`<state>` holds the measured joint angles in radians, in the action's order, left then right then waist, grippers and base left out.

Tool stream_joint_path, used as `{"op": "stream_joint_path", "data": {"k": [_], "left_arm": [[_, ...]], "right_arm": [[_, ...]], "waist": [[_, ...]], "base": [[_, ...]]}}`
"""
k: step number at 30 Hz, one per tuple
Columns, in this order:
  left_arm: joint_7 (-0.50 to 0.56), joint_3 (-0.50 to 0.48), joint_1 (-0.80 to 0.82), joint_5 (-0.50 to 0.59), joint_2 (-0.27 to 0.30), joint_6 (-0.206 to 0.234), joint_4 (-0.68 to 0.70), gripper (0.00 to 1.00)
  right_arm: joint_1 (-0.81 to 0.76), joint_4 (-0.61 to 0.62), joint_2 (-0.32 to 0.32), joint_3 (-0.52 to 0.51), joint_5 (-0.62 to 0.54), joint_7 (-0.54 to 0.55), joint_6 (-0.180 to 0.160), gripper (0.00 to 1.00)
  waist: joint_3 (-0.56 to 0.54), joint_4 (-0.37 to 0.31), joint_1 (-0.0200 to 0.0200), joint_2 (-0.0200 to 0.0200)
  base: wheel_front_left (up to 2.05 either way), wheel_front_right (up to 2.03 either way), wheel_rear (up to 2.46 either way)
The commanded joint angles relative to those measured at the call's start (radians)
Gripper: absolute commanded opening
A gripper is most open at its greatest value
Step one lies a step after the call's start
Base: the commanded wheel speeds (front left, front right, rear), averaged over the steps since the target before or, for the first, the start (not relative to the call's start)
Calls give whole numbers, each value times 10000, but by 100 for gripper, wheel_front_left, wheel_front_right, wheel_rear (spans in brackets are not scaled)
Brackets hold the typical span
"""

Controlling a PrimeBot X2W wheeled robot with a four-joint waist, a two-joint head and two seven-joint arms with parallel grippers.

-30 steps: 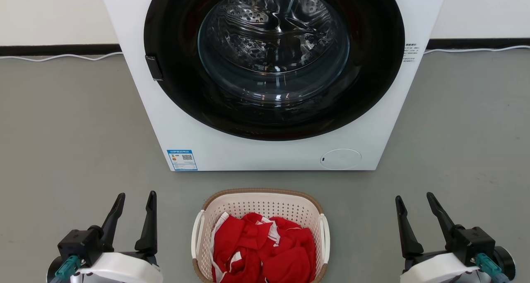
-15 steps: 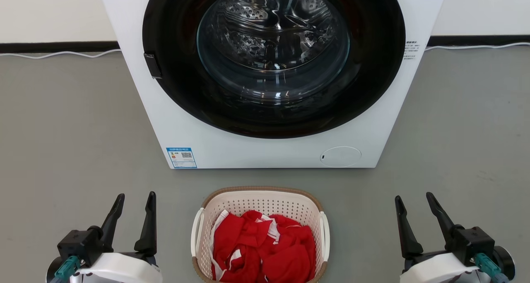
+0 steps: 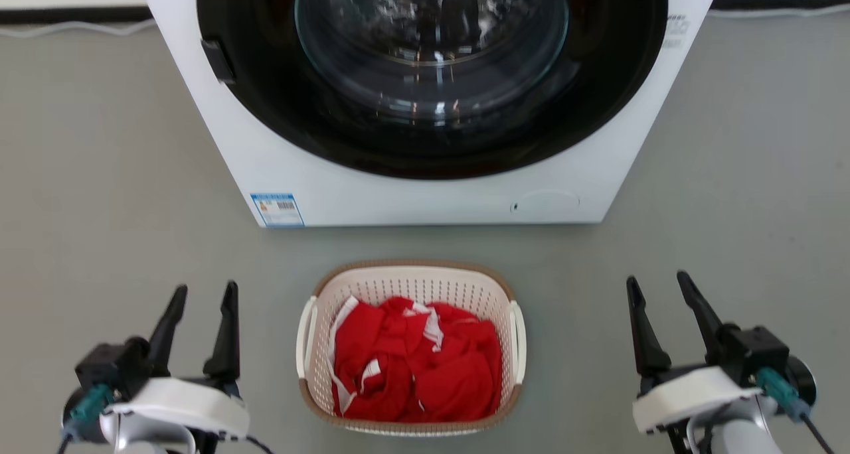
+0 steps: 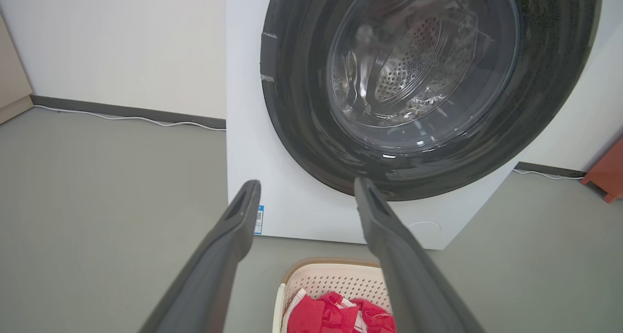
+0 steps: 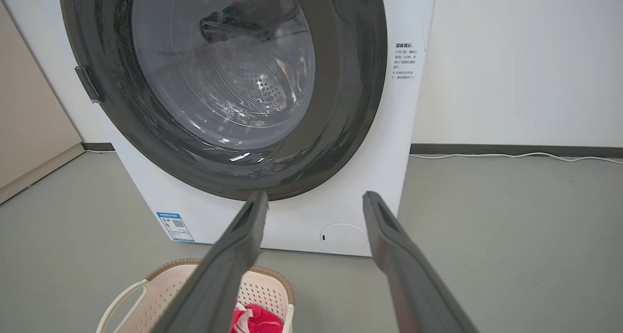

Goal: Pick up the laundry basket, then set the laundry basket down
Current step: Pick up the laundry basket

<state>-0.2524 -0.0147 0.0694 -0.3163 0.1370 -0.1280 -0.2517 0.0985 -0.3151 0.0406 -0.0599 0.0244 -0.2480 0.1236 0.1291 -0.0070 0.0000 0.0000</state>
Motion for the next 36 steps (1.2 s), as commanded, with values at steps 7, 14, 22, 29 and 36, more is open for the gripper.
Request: {"op": "stream_joint_path", "data": {"k": [7,14,22,29,36], "left_arm": [[-93,-240,1369,-468,522,-27,-72,100],[-93,38,2122,-847,918,-27,-229,100],[-93,544,3273,-1325,1526,-27,-871,100],[-93,1130,4279,-1524,1943,-27,-1373,100],[-93,1732,4855,-1749,2073,-27,-2011,100]], "right_arm": [[1405,-168,96,548,392,-138,71,100],[2405,-464,96,923,578,-138,71,100],[3630,-799,96,1215,780,-138,71,100],[4366,-1259,96,1368,943,-138,71,100],[4869,-1857,96,1579,1283,-138,71,100]], "waist": [[1585,-134,0,0],[2786,-173,0,0],[4486,-218,0,0],[5489,-207,0,0],[6011,-197,0,0]], "base": [[0,0,0],[0,0,0],[0,0,0],[0,0,0],[0,0,0]]}}
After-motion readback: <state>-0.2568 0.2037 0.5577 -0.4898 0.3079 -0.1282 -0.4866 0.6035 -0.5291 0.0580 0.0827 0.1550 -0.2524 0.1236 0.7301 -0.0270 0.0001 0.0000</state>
